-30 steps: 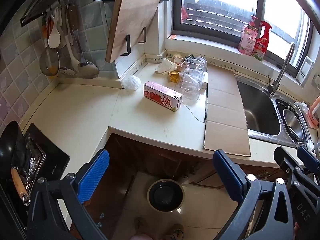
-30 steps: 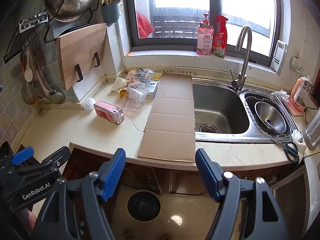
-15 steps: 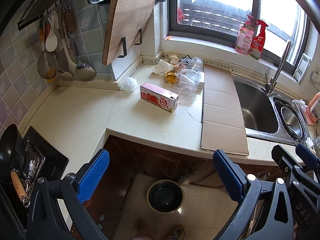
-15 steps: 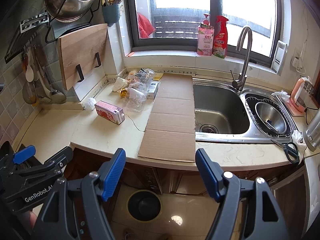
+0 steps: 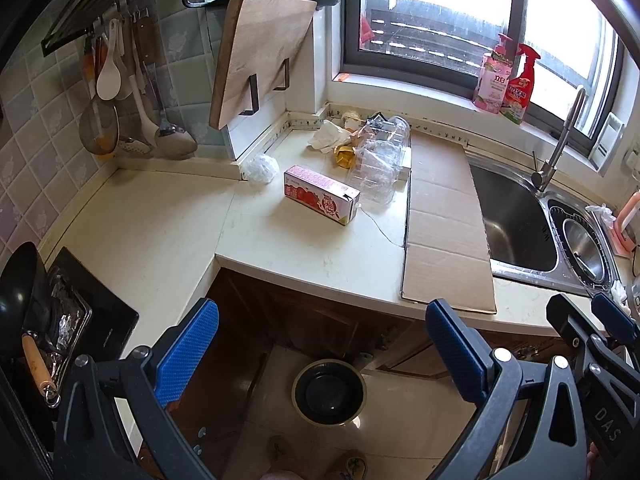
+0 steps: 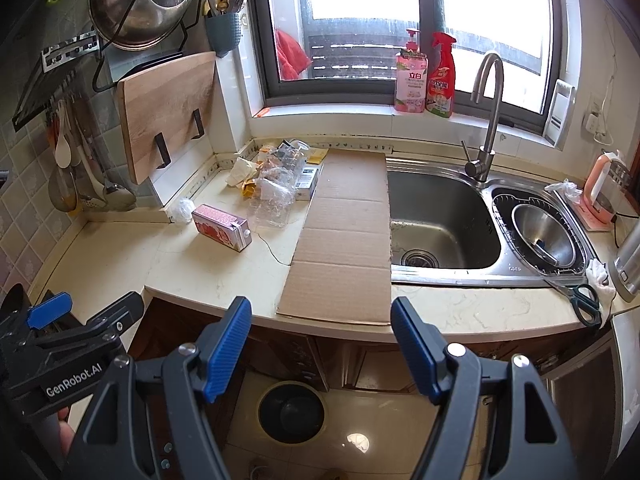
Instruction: Collect trash
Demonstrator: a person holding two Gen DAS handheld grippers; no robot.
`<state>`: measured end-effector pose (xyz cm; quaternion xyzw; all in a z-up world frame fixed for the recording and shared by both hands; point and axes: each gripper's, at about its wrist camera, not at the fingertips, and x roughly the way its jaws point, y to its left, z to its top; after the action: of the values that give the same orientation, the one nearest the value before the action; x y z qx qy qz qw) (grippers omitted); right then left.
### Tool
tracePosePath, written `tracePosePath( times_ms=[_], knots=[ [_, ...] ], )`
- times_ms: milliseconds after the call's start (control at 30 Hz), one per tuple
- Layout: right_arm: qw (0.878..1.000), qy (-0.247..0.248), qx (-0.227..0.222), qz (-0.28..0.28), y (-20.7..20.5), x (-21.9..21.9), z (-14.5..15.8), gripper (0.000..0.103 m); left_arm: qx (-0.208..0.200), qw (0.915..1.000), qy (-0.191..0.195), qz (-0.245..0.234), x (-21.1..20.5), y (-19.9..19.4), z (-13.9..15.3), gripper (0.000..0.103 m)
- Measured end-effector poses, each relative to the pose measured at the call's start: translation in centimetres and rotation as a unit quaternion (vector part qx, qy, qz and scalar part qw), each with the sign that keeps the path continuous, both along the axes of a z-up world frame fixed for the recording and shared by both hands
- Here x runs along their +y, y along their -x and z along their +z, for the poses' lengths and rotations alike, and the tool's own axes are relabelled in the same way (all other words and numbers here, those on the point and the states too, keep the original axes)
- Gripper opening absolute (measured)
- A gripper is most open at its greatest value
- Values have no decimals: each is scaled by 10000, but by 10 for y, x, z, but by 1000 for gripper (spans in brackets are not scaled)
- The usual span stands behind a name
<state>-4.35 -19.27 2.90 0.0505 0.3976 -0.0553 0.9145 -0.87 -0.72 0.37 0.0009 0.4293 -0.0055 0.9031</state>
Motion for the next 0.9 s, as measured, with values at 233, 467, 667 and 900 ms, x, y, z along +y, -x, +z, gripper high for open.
tracePosePath(
  times_ms=[233,467,667,900],
  knots=[
    [10000,-3,-8,0,0,0,0,73,44,10000,-11,53,-2,1,-2,102],
    [9999,-21,-118,91,2,-2,4,73,10,9999,-46,158,-2,2,0,102],
    [9995,-90,-155,277,-1,-1,3,73,-41,9994,-95,330,3,6,1,102],
    [9989,-77,-126,454,-14,6,-1,73,-35,9985,-215,497,14,-2,1,102]
  ],
)
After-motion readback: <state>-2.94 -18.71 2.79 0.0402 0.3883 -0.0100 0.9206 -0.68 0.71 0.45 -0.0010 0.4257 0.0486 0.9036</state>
